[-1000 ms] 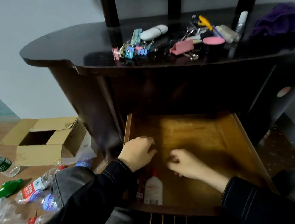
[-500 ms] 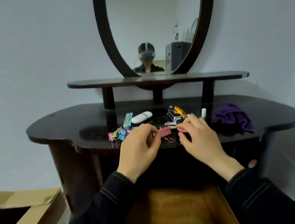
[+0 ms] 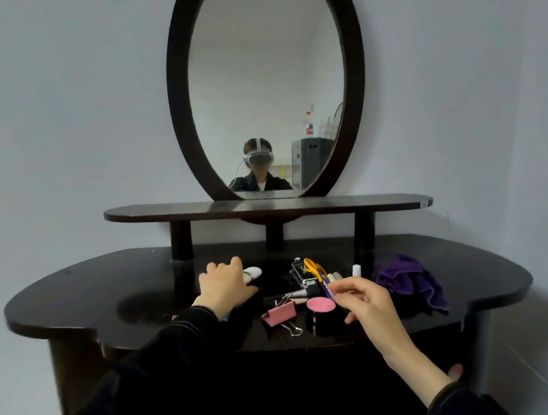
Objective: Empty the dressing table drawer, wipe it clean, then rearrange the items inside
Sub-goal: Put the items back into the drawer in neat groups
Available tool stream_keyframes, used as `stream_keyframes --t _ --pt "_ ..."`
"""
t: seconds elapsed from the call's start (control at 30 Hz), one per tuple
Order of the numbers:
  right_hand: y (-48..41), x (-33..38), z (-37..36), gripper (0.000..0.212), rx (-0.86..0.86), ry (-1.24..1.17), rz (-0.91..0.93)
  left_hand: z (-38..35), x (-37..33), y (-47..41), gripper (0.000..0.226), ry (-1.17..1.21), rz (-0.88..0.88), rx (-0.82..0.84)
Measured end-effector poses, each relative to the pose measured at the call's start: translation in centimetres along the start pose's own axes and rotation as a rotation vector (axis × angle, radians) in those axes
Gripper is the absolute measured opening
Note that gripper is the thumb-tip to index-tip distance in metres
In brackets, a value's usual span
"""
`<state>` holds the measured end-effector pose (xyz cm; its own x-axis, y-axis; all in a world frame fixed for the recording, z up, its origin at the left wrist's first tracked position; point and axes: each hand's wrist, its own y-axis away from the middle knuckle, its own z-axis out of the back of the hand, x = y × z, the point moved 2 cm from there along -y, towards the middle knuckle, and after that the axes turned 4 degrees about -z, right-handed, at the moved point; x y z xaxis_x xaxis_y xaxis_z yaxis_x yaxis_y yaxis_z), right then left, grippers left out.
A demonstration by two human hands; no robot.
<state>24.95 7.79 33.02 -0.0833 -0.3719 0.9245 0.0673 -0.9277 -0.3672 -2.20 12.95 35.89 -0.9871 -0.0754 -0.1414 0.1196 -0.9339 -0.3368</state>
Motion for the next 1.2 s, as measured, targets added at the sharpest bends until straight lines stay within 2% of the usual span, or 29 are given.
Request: stream_keyframes --t 0.07,0.23,0.33,0.47,0.63,0.7,0.77,0.87,1.03,1.13,1.2 --pt "-0.4 0.0 0.6 0.027 0.004 -0.029 -0.058 -0.1 -0.1 -0.6 0.050 -0.040 -0.007 -0.037" --pt "-0.9 0.0 1.4 0.025 -0.029 -0.171 -0.161 -0.4 -1.4 -0.2 0.026 -0.064 -0.071 -0.155" --pt "-1.0 -0.1 1.7 0.023 -0.039 -0.236 -0.159 -0.5 -2.2 1.0 0.018 -0.011 -0.154 -0.313" --pt "-1.2 -0.4 2.1 0.021 -0.047 -0.229 -0.149 0.2 -2.8 1.9 0.016 0.196 -0.322 -0.508" --pt "-1.8 -1.0 3.1 0.020 -0.111 -0.074 -0.149 0.0 -2.7 2.4 0.024 0.407 -0.410 -0.478" --pt "-1.9 -0.5 3.2 0.021 -0.140 0.014 -0.101 0.1 -2.6 2.5 0.025 0.475 -0.418 -0.482" --pt "-1.7 0.8 3.0 0.022 -0.160 0.141 0.042 0.6 -2.7 3.0 0.023 0.579 -0.425 -0.506" --pt "-1.1 4.0 1.2 0.026 -0.068 0.139 0.183 1.4 -3.4 4.9 0.020 0.811 -0.442 -0.533" --pt "1.2 7.5 -2.6 0.048 0.168 0.123 0.221 3.7 -4.9 9.6 0.020 1.143 -0.494 -0.426" --pt "3.9 7.6 -2.7 0.040 0.188 -0.021 0.257 3.6 -5.0 13.5 0.026 1.371 -0.495 -0.189" --pt "6.5 6.0 -2.5 0.035 0.259 -0.073 0.234 1.9 -4.3 16.7 0.030 1.436 -0.489 -0.036"
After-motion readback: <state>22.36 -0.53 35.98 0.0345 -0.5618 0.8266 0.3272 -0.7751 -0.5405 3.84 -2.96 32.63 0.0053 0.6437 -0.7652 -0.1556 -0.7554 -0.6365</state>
